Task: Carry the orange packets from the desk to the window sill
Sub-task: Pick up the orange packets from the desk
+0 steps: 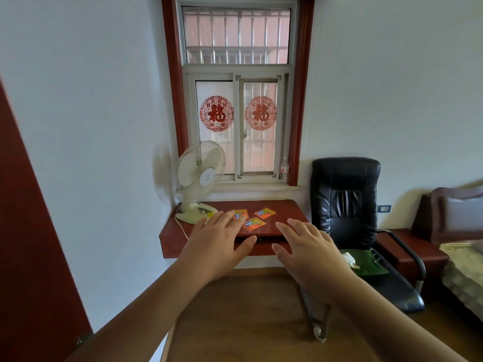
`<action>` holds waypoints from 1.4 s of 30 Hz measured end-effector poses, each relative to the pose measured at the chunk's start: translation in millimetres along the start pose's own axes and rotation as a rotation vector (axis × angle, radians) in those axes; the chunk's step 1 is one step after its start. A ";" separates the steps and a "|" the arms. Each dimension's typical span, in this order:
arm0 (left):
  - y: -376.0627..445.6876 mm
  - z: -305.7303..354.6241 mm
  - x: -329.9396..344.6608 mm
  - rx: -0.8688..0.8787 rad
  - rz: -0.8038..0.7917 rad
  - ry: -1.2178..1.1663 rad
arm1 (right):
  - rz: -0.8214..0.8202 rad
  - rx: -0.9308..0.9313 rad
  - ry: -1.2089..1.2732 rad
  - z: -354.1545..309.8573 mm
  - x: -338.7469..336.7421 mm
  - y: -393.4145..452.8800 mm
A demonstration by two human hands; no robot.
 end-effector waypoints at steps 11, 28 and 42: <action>124.9 28.3 88.4 0.054 -0.099 0.007 | -0.025 0.000 0.046 100.2 36.4 107.4; 266.2 52.4 202.4 0.021 -0.125 -0.015 | -0.080 0.024 0.122 216.9 89.1 248.1; 348.5 -4.5 331.2 0.043 -0.120 -0.071 | -0.149 0.082 0.103 229.0 195.8 370.4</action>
Point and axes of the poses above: each hand's wrist, its own y-axis towards the middle knuckle, its own x-axis out of the palm, z = x × y, the point moved 8 cm from there along y, towards the middle knuckle, and after that the axes turned 15 degrees about y, right-handed, at the moved point
